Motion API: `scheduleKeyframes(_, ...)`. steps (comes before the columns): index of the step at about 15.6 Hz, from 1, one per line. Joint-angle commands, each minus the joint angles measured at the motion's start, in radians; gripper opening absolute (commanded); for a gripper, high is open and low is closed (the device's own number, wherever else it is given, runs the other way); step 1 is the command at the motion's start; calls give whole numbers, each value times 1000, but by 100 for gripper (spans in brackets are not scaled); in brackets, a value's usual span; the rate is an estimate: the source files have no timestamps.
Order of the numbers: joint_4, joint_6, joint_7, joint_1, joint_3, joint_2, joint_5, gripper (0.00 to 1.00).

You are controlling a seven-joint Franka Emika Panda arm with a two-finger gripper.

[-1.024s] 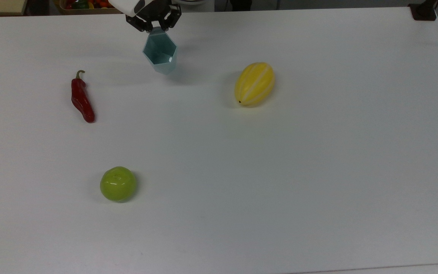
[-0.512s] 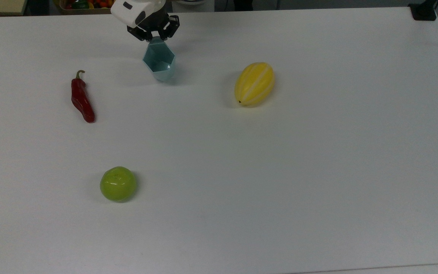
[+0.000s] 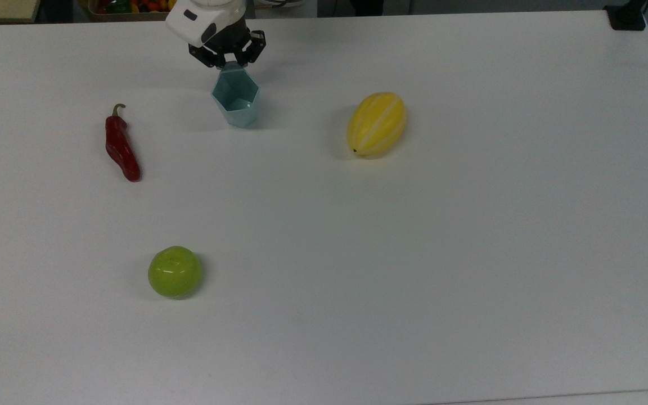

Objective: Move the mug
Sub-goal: 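Set the mug down and open the gripper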

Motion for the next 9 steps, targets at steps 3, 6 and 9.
scheduleKeyframes(3,-21,19,-9,-2,0,6,-12,59)
scheduleKeyframes(6,-18,14,-4,-2,0,3,-12,100)
scheduleKeyframes(9,8,-36,25,-2,0,-7,-12,100)
